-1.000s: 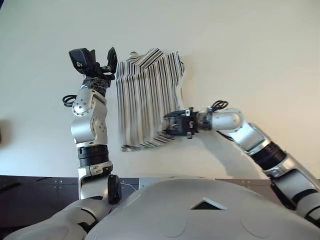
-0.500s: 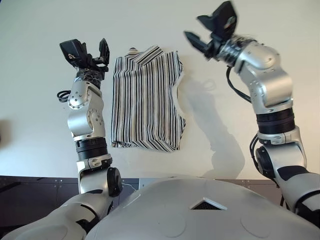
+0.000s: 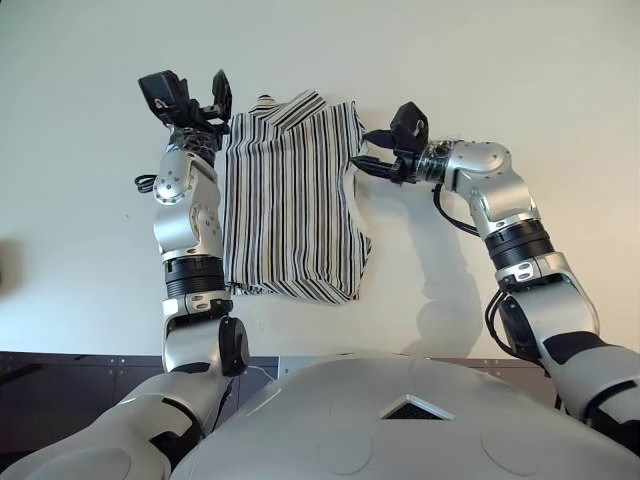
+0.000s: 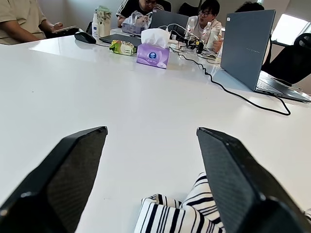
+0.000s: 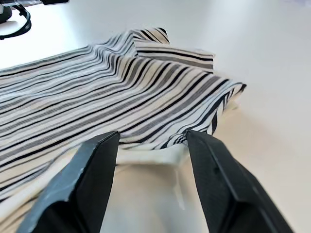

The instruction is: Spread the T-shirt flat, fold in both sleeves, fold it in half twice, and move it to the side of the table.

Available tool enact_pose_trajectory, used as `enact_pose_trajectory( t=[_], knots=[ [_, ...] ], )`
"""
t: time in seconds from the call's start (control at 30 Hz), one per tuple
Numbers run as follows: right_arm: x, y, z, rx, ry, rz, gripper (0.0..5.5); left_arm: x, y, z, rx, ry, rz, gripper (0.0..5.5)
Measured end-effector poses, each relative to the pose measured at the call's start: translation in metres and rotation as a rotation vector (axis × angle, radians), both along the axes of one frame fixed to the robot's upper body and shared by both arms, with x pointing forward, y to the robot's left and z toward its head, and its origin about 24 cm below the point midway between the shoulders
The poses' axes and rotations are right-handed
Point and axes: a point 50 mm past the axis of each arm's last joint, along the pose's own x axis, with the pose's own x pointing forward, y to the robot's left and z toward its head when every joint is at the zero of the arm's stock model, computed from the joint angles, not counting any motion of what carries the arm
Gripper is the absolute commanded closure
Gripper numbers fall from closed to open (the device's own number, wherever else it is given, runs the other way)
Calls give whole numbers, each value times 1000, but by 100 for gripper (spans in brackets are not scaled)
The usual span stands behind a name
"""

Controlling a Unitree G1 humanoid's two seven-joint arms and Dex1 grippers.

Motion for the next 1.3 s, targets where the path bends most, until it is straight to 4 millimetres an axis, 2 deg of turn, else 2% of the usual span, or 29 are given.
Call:
enact_pose_trajectory(
  t=[0.03,0.1,0.17,0.33,0.4,0.53,0.6,0.67,0.8,0.87,0.9,0.93,1.0,1.07,1.17,1.23,1.3],
  knots=[
    [1,-4,-10,-40,18,-31,298,1,0,0,-2,2,-3,208],
    [9,-2,-12,-80,-1,-68,298,4,-1,0,-4,3,-7,208],
    [22,3,-11,-126,-24,-144,298,9,-2,5,-5,-11,-15,208],
    [27,-6,-11,-137,-53,-231,298,10,-2,7,-2,-20,-22,208],
    [25,-28,-8,-139,-65,-264,298,9,-2,7,-1,-20,-23,208],
    [16,-101,-1,-306,-104,-366,298,1,1,4,4,-16,-15,208],
    [13,-122,3,-363,-114,-395,298,-7,4,-1,9,-2,-7,208],
    [13,-121,7,-348,-129,-405,298,-12,4,-3,19,7,-21,208],
    [-6,-79,20,-146,-140,-279,298,-25,11,-6,86,41,-102,208],
    [-30,-43,26,-79,-152,-132,298,-34,26,-6,134,66,-114,208],
    [-50,-14,16,-77,-135,-17,298,-37,38,-4,159,92,-102,208],
    [-63,5,3,-75,-100,44,298,-37,42,-1,169,88,-92,208],
    [-68,17,-5,-84,-80,80,298,-36,39,-2,161,86,-93,208],
    [-59,19,-4,-120,-113,85,298,-33,21,-9,111,87,-119,208],
    [-53,15,-4,-155,-125,42,298,-32,15,-11,97,87,-123,208],
    [-53,0,-1,-181,-120,-5,298,-32,14,-10,96,82,-121,208],
    [-61,-28,2,-235,-117,-40,298,-39,18,-11,100,87,-103,208]
  ],
)
